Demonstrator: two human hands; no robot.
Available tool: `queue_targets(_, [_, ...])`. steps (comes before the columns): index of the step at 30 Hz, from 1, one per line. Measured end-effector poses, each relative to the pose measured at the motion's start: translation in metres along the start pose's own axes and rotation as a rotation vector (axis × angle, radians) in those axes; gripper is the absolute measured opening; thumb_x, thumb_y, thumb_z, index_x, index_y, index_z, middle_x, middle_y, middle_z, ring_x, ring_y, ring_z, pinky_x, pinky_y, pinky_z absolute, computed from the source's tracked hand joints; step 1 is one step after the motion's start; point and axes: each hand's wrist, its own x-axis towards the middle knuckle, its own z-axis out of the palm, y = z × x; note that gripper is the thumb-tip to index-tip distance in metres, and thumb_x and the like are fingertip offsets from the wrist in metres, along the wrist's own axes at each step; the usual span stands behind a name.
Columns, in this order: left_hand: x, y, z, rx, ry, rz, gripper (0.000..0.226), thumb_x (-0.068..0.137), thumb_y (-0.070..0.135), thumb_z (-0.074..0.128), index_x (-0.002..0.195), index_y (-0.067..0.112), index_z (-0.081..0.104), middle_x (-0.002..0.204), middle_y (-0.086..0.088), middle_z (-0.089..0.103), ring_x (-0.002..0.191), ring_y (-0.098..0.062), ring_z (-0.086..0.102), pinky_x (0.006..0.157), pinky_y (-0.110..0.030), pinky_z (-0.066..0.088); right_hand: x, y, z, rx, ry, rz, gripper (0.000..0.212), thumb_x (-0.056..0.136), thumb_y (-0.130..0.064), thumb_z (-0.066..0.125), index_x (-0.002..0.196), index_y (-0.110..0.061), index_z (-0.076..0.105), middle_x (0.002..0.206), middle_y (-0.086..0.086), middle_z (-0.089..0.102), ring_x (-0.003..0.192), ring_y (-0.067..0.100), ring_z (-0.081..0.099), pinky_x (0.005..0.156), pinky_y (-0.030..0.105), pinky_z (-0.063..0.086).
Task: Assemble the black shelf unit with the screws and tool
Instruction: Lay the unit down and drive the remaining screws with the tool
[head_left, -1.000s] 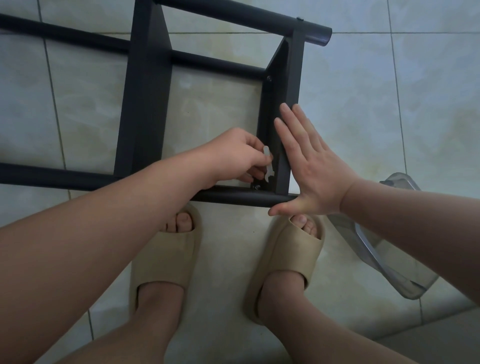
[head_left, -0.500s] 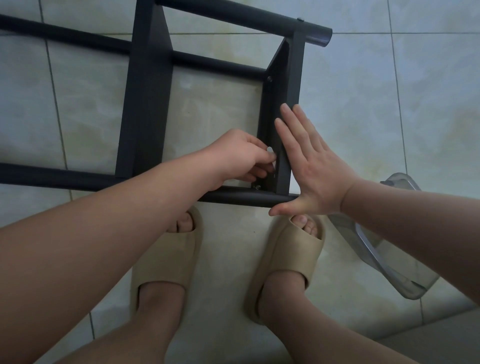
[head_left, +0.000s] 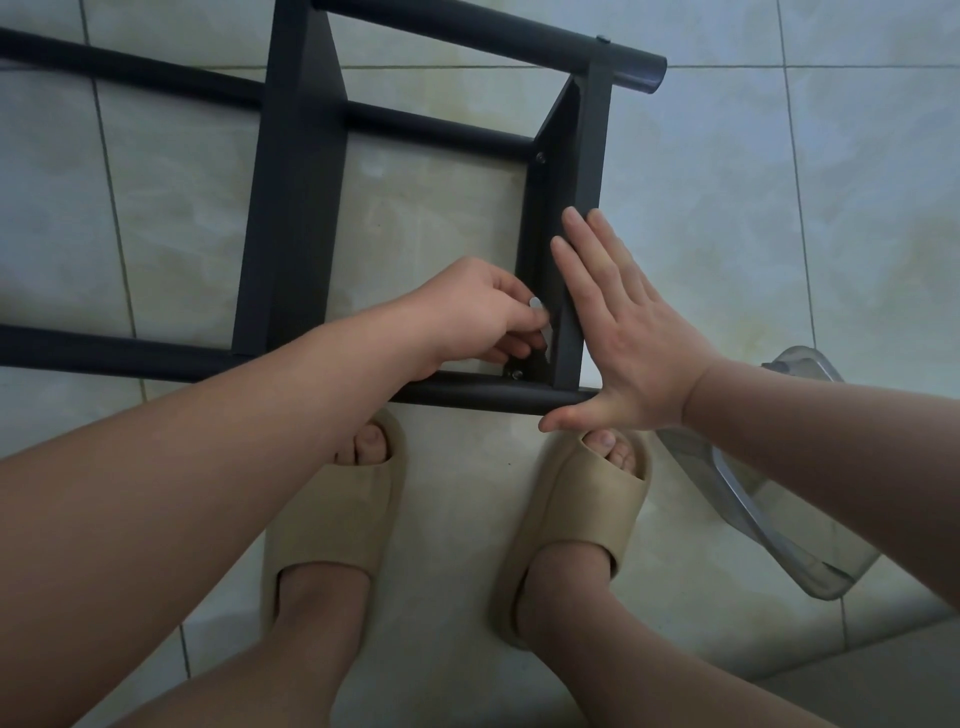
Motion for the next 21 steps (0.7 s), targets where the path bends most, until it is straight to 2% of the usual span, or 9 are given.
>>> queue_targets(14, [0.0028, 0.0001, 0.0029, -0.139, -0.061, -0.097, 0.009, 0.098, 0.017, 0.063, 0.09, 0.013, 0.063, 0.074, -0.003, 0.075, 0.069, -0.014, 0.072, 0.071, -0.031, 0.058, -0.0002, 0.0015, 0.0027, 0.002, 0.023, -0.008, 0.137, 0.072, -0.096, 0.042, 0.159, 0.002, 0.004, 0.167, 0.022, -0.002, 0.155, 0.038, -0.007, 0.124, 0.058, 0.013])
queue_targets(21, [0.0016, 0.0001, 0.0039, -0.058, -0.075, -0.092, 0.017, 0.102, 0.013, 0.055, 0.086, 0.013, 0.061, 0.072, -0.002, 0.073, 0.066, -0.015, 0.067, 0.072, -0.031, 0.056, 0.0, 0.0008, 0.0019, 0.005, 0.016, -0.008, 0.137, 0.072, -0.095, 0.044, 0.159, 0.003, 0.005, 0.167, 0.022, -0.002, 0.155, 0.038, -0.007, 0.124, 0.058, 0.013])
